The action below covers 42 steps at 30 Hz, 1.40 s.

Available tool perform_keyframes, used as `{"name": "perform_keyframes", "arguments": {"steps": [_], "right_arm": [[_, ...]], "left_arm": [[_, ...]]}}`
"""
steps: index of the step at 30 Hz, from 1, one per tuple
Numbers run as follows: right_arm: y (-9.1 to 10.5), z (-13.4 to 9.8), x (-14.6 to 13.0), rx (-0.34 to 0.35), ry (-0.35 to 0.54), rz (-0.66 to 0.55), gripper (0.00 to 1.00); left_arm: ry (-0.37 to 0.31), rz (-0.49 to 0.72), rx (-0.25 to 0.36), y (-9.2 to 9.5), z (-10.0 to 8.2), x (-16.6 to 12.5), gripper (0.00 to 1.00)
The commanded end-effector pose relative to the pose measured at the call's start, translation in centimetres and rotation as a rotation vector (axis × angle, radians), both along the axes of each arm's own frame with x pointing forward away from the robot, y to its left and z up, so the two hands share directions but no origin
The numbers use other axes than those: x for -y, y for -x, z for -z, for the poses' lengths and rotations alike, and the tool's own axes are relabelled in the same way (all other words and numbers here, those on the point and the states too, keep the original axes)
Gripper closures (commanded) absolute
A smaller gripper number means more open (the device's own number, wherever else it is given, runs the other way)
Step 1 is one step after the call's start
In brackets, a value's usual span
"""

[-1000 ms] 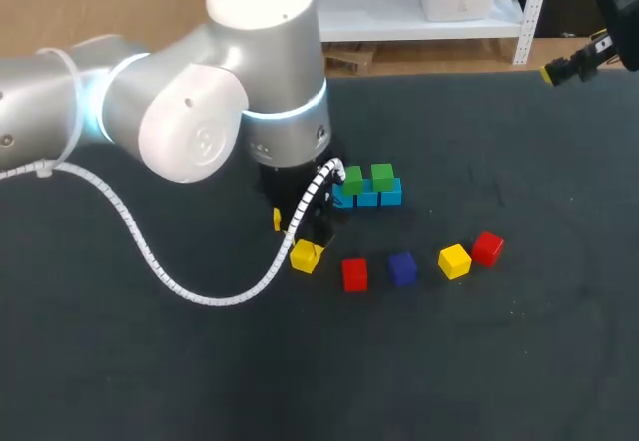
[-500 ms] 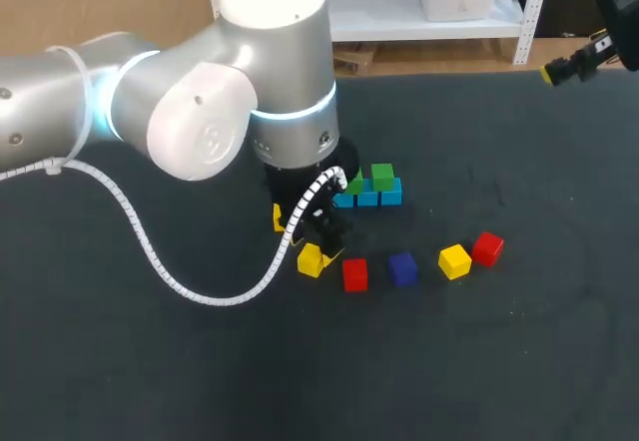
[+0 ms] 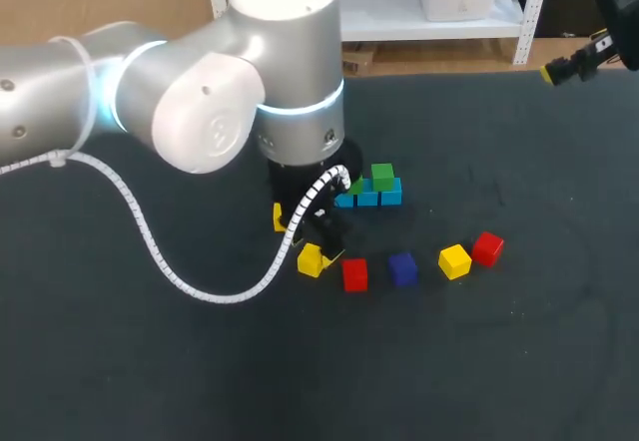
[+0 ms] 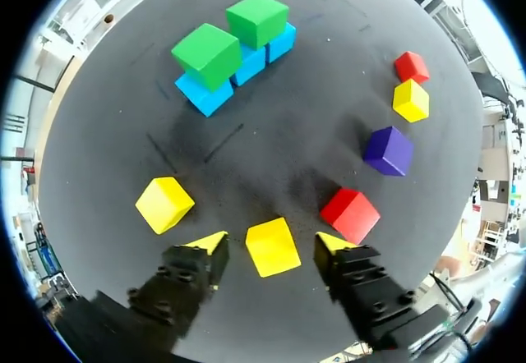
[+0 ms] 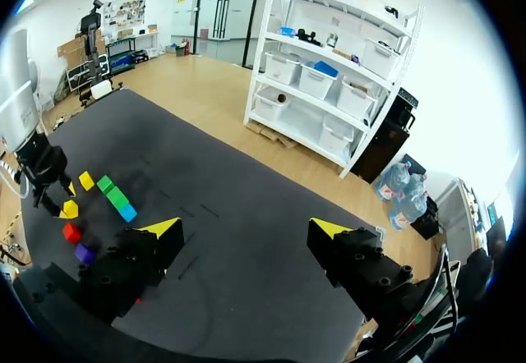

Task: Place the blue cubes, place green cubes on the blue cubes, place the yellow cubes on the green cubes, then place the red cubes on the yellow cubes, and place purple cube on the red cubes.

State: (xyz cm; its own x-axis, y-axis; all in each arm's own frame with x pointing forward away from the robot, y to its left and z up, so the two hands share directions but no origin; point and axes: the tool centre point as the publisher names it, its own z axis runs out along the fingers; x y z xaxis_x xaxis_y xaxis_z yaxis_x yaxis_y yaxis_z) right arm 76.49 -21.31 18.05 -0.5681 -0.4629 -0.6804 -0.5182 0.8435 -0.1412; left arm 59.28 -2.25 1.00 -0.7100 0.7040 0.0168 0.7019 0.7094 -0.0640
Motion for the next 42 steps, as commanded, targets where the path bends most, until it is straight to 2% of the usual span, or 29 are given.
{"name": "perform_keyframes", "arguments": {"steps": [1, 3, 4, 5, 6, 7, 8, 10, 11, 12, 13, 18, 21, 23, 24, 26, 31, 33, 37, 42], "right_arm": [[0.2, 0.1, -0.2, 0.010, 0.004, 0.009, 0.00], [0.2, 0.1, -0.2, 0.010, 0.004, 0.009, 0.00], [0.2, 0.1, -0.2, 0.010, 0.004, 0.009, 0.00], [0.2, 0.1, -0.2, 0.010, 0.004, 0.009, 0.00], [0.2, 0.1, -0.2, 0.010, 0.004, 0.009, 0.00], [0.2, 0.1, -0.2, 0.010, 0.004, 0.009, 0.00], [0.2, 0.1, -0.2, 0.010, 0.004, 0.009, 0.00], [0.2, 0.1, -0.2, 0.010, 0.004, 0.009, 0.00], [0.2, 0.1, -0.2, 0.010, 0.004, 0.009, 0.00], [0.2, 0.1, -0.2, 0.010, 0.004, 0.009, 0.00], [0.2, 0.1, -0.2, 0.010, 0.004, 0.009, 0.00], [0.2, 0.1, -0.2, 0.010, 0.004, 0.009, 0.00], [0.2, 0.1, -0.2, 0.010, 0.004, 0.009, 0.00], [0.2, 0.1, -0.2, 0.010, 0.004, 0.009, 0.00], [0.2, 0.1, -0.2, 0.010, 0.004, 0.009, 0.00], [0.2, 0.1, -0.2, 0.010, 0.004, 0.009, 0.00], [0.2, 0.1, -0.2, 0.010, 0.004, 0.009, 0.00], [0.2, 0.1, -0.2, 0.010, 0.004, 0.009, 0.00], [0.2, 0.1, -0.2, 0.010, 0.004, 0.009, 0.00], [0.2, 0.1, -0.2, 0.010, 0.004, 0.009, 0.00]], "left_arm": [[-0.009, 0.007, -0.012, -0.2, 0.2, 0.2, 0.72], [-0.016, 0.006, -0.016, -0.1, 0.3, 0.1, 0.56], [-0.018, 0.004, -0.017, -0.2, 0.4, 0.0, 0.43], [-0.018, 0.002, -0.016, -0.2, 0.4, 0.0, 0.16], [-0.018, 0.001, -0.016, -0.2, 0.5, 0.0, 0.07], [-0.018, 0.000, -0.016, -0.2, 0.5, 0.0, 0.13], [-0.019, -0.002, -0.017, -0.2, 0.5, -0.1, 0.30], [-0.018, -0.003, -0.020, -0.2, 0.6, -0.1, 0.50], [-0.018, -0.005, -0.021, -0.2, 0.6, -0.1, 0.55], [-0.017, -0.009, -0.023, -0.2, 0.6, -0.1, 0.69], [-0.018, -0.011, -0.020, -0.2, 0.6, -0.1, 1.00], [-0.020, 0.009, -0.002, -0.1, 0.3, -0.1, 1.00], [-0.005, 0.072, 0.024, -0.9, -1.0, -0.3, 1.00], [0.047, 0.170, 0.013, -1.7, -2.7, -0.3, 1.00], [0.056, 0.207, 0.028, -1.9, -3.4, -0.3, 1.00], [0.055, 0.328, 0.041, -2.4, -5.1, -0.4, 1.00], [0.046, 0.477, 0.143, -5.2, -9.4, -0.9, 1.00], [0.054, 0.537, 0.145, -6.0, -10.3, -0.6, 1.00], [0.075, 0.623, 0.132, -7.1, -10.9, 0.9, 1.00], [0.079, 0.690, 0.091, -7.2, -10.1, 3.1, 1.00]]}}
